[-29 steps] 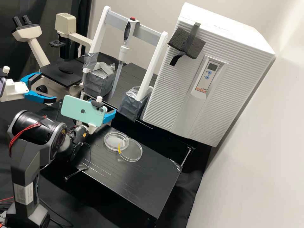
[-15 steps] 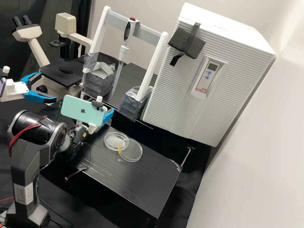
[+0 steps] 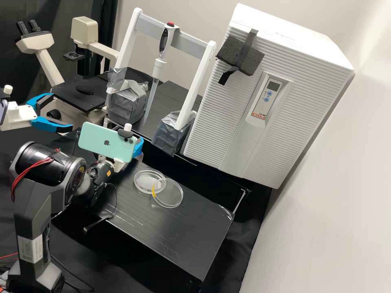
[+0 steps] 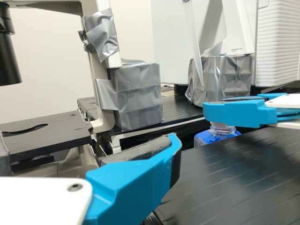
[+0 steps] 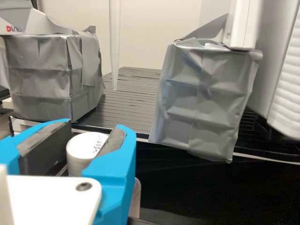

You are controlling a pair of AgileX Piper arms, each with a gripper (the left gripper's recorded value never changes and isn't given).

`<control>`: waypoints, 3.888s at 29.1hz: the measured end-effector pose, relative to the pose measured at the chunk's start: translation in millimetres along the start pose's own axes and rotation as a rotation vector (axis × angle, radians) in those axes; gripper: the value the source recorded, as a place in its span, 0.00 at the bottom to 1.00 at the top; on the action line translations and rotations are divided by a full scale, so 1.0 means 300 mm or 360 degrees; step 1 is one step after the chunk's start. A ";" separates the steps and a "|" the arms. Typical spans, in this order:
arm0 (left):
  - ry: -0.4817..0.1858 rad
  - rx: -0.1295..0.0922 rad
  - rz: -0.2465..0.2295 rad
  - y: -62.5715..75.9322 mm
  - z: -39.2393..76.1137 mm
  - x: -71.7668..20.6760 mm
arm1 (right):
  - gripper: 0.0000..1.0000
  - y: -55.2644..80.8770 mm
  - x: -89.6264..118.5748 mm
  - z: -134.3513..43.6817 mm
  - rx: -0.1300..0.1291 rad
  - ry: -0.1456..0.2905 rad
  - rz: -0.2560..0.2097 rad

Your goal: Open the bottle

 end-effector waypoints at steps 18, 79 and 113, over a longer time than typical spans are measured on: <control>0.0020 0.0007 0.0005 0.000 0.002 0.000 | 0.00 0.000 0.000 0.000 0.0000 0.0000 0.0000; -0.0011 0.0008 0.0073 0.032 0.018 0.036 | 0.00 -0.035 -0.281 -0.008 -0.0071 0.0063 -0.0058; -0.0009 0.0009 0.0066 0.031 0.016 0.036 | 1.00 -0.038 -0.275 -0.005 -0.0063 0.0050 -0.0044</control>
